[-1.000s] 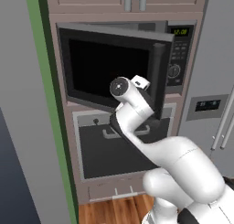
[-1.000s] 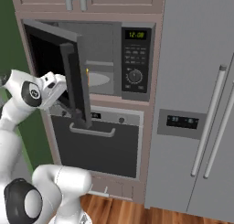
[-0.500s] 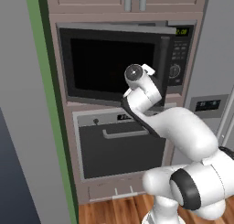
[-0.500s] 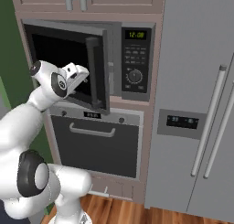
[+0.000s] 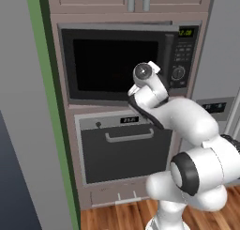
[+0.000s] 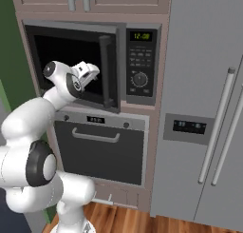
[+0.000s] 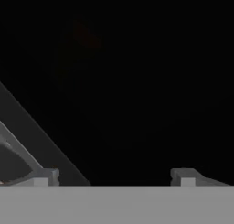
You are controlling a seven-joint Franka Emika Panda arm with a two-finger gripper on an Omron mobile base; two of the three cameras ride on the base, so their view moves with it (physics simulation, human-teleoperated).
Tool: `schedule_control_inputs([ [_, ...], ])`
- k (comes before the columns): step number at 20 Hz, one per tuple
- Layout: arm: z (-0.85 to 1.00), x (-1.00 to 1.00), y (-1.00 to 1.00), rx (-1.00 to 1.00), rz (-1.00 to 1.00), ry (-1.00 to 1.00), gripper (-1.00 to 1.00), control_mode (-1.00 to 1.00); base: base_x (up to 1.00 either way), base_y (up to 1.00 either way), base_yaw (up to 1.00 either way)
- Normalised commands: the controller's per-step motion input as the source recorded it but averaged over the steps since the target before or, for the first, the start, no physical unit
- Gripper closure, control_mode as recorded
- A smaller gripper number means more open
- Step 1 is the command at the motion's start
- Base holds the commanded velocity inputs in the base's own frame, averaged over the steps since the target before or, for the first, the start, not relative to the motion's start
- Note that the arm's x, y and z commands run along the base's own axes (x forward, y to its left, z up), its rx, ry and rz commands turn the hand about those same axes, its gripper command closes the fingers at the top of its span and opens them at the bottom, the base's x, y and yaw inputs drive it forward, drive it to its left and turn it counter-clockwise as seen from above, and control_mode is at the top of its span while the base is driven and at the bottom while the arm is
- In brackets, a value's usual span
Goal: Place the microwavable item in the microwave. Then, close the microwave door and press the start button.
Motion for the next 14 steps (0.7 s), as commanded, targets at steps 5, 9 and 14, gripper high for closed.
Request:
schedule_control_inputs([
  [5,0.0,0.54,-0.14,0.11,0.18,-0.15,-1.0,-1.0,0.0,0.0,0.0],
  [9,0.0,0.69,-0.06,0.12,0.2,-0.09,-1.0,-1.0,0.0,0.0,0.0],
  [14,0.0,0.64,-0.04,0.1,0.2,-0.03,-1.0,-1.0,0.0,0.0,0.0],
])
